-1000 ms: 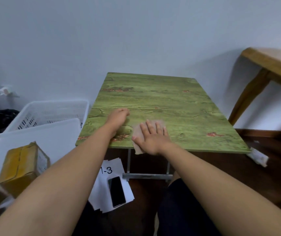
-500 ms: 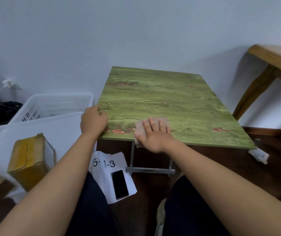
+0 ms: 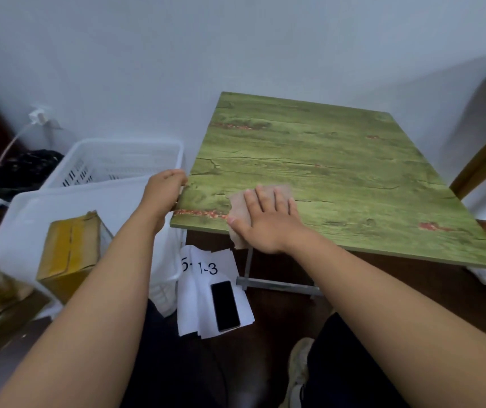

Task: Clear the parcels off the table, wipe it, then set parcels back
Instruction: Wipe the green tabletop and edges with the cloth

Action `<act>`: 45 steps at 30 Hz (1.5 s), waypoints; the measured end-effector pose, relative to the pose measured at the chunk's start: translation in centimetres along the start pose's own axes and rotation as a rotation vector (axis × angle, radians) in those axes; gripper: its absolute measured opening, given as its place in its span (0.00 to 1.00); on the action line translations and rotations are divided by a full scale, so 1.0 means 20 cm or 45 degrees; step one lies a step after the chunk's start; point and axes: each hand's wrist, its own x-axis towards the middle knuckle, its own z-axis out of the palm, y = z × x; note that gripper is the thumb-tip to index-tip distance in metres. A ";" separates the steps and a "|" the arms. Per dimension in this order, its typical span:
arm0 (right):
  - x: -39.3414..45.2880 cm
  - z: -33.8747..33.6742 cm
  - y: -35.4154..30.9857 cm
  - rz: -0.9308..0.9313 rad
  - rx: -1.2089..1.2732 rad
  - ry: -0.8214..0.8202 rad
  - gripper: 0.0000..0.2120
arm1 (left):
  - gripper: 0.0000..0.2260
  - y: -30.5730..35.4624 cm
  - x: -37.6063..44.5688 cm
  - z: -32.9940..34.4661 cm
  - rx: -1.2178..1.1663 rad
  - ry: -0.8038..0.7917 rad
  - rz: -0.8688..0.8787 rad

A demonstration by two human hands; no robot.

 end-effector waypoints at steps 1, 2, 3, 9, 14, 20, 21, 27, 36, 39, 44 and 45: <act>0.02 -0.01 0.00 0.001 0.004 0.002 0.37 | 0.08 -0.01 0.00 0.00 0.002 -0.006 -0.010; 0.03 -0.01 0.00 0.003 0.003 0.006 0.38 | 0.07 -0.01 0.01 0.00 -0.010 0.000 -0.015; 0.04 -0.02 0.00 0.007 0.002 0.010 0.38 | 0.06 -0.02 0.01 0.00 -0.019 0.017 -0.024; 0.11 -0.06 0.00 0.033 0.028 0.006 0.38 | 0.14 -0.04 -0.02 0.00 -0.173 0.126 -0.105; 0.16 -0.07 0.02 0.043 0.034 0.010 0.38 | 0.17 -0.05 -0.02 0.02 -0.149 0.140 -0.120; 0.21 -0.10 0.03 0.054 0.031 0.005 0.38 | 0.07 -0.08 0.01 0.02 -0.077 0.153 -0.081; 0.22 -0.10 0.03 0.058 0.032 0.006 0.38 | 0.05 -0.08 0.01 0.03 -0.059 0.146 -0.075; 0.29 -0.13 0.05 0.069 0.039 0.010 0.37 | 0.06 -0.08 0.04 0.03 0.014 0.112 -0.107; 0.38 -0.16 0.07 0.069 0.025 0.027 0.38 | 0.07 -0.08 0.06 0.02 0.101 0.094 -0.134; 0.43 -0.17 0.07 0.072 0.023 0.027 0.37 | 0.07 -0.06 0.07 0.03 0.165 0.112 -0.160; 0.52 -0.20 0.08 0.086 0.037 0.033 0.38 | 0.11 -0.06 0.09 0.04 0.285 0.087 -0.170; 0.54 -0.20 0.09 0.091 0.044 0.032 0.38 | 0.12 -0.06 0.10 0.04 0.314 0.092 -0.165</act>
